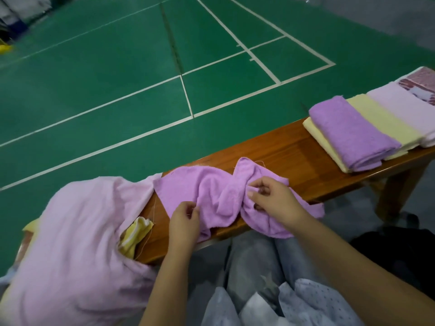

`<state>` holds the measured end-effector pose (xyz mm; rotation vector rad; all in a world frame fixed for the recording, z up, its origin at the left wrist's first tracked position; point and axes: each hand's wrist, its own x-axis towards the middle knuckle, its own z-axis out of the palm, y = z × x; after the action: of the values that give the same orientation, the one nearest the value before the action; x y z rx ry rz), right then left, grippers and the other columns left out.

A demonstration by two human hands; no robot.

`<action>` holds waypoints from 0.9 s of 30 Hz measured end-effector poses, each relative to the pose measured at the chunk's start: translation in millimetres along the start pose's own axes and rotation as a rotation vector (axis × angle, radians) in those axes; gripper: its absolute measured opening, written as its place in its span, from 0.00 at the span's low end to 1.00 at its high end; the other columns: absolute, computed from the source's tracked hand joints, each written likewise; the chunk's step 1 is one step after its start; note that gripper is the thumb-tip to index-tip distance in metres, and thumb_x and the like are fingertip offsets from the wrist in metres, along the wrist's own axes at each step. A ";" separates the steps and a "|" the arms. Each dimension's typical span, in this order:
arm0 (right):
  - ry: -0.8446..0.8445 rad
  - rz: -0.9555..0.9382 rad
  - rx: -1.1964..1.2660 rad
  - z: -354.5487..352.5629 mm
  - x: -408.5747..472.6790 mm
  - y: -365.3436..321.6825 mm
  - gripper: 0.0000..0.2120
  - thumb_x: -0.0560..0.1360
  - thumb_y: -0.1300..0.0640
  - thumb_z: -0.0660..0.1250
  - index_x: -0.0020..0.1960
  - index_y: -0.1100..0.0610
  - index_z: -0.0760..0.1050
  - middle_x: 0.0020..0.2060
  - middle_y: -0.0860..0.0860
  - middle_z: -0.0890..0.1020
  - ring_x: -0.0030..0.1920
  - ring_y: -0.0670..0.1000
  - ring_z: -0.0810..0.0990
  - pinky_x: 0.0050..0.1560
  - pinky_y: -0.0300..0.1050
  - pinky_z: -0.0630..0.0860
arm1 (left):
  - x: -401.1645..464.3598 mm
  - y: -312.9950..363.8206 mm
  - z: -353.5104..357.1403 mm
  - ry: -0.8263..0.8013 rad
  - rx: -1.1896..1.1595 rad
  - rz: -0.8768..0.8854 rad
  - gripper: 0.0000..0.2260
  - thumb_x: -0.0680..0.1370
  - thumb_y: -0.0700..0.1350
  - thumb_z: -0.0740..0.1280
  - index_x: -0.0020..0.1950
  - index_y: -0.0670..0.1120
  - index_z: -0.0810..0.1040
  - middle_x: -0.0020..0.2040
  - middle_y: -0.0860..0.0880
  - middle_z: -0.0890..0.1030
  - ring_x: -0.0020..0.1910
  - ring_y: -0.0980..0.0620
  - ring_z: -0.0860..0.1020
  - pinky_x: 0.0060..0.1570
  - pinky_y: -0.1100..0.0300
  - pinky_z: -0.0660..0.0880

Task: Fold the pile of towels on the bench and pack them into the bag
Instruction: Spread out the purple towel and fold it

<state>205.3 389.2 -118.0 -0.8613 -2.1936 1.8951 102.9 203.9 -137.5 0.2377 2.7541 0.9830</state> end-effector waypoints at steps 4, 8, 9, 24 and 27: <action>-0.071 -0.101 -0.186 18.3 2.6 6.6 0.08 0.77 0.59 0.66 0.56 0.54 0.76 0.43 0.48 0.79 0.44 0.46 0.78 0.43 0.35 0.73 | -2.8 -18.2 -19.5 0.015 0.105 0.078 0.12 0.81 0.47 0.63 0.62 0.45 0.77 0.63 0.46 0.75 0.53 0.53 0.73 0.55 0.59 0.72; -0.151 -0.175 -0.484 30.9 4.4 14.9 0.18 0.80 0.58 0.61 0.69 0.50 0.70 0.54 0.51 0.80 0.42 0.40 0.75 0.39 0.28 0.71 | -4.7 -35.8 -22.9 -0.232 0.207 0.077 0.22 0.77 0.53 0.68 0.70 0.49 0.70 0.65 0.50 0.70 0.60 0.52 0.71 0.59 0.61 0.69; -0.199 -0.188 -0.550 32.9 5.7 15.9 0.19 0.80 0.59 0.59 0.71 0.50 0.68 0.58 0.52 0.79 0.45 0.42 0.77 0.44 0.29 0.72 | -5.7 -37.5 -21.7 -0.246 0.197 0.072 0.22 0.77 0.53 0.68 0.69 0.50 0.70 0.64 0.51 0.69 0.58 0.54 0.72 0.56 0.64 0.69; -0.094 -0.028 -0.842 -7.7 37.5 14.5 0.16 0.79 0.61 0.57 0.65 0.57 0.74 0.58 0.58 0.78 0.58 0.59 0.76 0.56 0.49 0.72 | 2.9 -49.1 -27.0 0.094 0.201 -0.043 0.07 0.79 0.48 0.67 0.53 0.48 0.80 0.55 0.49 0.79 0.51 0.50 0.78 0.49 0.65 0.72; -0.103 -0.055 -0.740 -7.9 30.6 14.6 0.17 0.79 0.60 0.58 0.67 0.56 0.73 0.60 0.57 0.77 0.60 0.58 0.76 0.58 0.47 0.70 | 1.1 -36.5 -17.2 0.213 0.229 0.073 0.09 0.79 0.48 0.66 0.57 0.47 0.80 0.60 0.48 0.76 0.54 0.53 0.73 0.54 0.64 0.66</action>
<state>188.3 411.8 -138.3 -0.7720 -2.9913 1.0945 94.6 165.8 -148.0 0.2855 3.0750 0.7458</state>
